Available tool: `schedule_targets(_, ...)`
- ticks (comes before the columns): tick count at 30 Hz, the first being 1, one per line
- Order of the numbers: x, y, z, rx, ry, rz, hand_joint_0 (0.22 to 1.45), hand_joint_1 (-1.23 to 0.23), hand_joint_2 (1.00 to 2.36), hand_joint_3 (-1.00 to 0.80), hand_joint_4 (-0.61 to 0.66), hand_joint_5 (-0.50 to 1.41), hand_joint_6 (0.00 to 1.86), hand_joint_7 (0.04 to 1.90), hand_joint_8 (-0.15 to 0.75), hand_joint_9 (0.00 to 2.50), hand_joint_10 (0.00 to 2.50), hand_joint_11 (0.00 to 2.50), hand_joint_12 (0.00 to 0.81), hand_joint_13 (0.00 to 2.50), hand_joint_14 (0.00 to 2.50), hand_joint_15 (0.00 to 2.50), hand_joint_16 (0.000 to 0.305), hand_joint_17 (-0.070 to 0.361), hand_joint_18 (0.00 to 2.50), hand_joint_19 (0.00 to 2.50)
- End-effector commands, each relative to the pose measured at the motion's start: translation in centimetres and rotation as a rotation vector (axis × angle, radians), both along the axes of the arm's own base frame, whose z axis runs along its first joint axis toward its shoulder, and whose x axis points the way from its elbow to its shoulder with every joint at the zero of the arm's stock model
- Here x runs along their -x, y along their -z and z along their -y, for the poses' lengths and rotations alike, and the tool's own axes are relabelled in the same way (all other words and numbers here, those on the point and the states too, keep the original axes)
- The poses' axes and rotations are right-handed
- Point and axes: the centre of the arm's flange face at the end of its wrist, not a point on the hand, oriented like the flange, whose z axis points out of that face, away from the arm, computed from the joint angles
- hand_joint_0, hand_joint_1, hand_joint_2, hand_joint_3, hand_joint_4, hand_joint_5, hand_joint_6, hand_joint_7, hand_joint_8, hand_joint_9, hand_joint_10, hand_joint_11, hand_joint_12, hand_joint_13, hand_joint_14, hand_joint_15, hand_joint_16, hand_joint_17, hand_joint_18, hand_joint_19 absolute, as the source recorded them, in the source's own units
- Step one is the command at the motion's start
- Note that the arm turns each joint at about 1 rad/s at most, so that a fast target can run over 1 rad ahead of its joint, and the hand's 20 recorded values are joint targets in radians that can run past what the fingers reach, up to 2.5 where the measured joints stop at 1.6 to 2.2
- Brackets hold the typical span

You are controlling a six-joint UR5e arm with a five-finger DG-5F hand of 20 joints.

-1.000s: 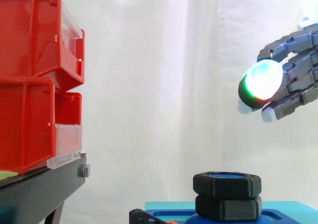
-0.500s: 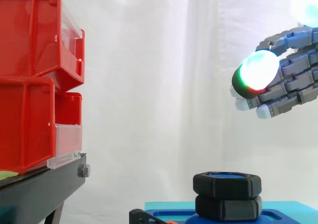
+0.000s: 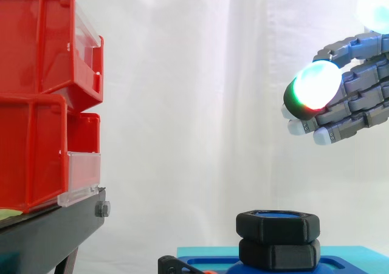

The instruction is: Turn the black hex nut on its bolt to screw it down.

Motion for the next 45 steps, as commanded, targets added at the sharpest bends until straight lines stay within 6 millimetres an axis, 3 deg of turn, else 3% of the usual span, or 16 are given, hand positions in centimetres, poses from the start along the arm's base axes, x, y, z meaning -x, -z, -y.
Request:
schedule_targets(1,0.00,0.01,0.00,0.000,0.000,0.000,0.51,-0.25,1.00,-0.50,-0.02,-0.30,0.50,0.63,0.160,0.00,0.00,0.00,0.339,0.00,0.00,0.00,0.053,0.120,0.00,0.01)
schedule_targets(7,0.00,0.01,0.00,0.000,0.000,0.000,0.54,-0.16,1.00,-0.50,0.00,-0.30,0.50,0.65,0.156,0.00,0.00,0.00,0.324,0.00,0.00,0.00,0.050,0.112,0.00,0.02)
schedule_targets(27,0.00,0.01,0.00,0.000,0.000,0.000,0.53,-0.27,1.00,-0.50,-0.05,-0.30,0.50,0.63,0.153,0.00,0.00,0.00,0.327,0.00,0.00,0.00,0.050,0.112,0.00,0.03)
schedule_targets(45,0.00,0.01,0.00,0.000,0.000,0.000,0.52,-0.24,1.00,-0.50,-0.03,-0.28,0.50,0.63,0.163,0.00,0.00,0.00,0.322,0.00,0.00,0.00,0.050,0.112,0.00,0.03)
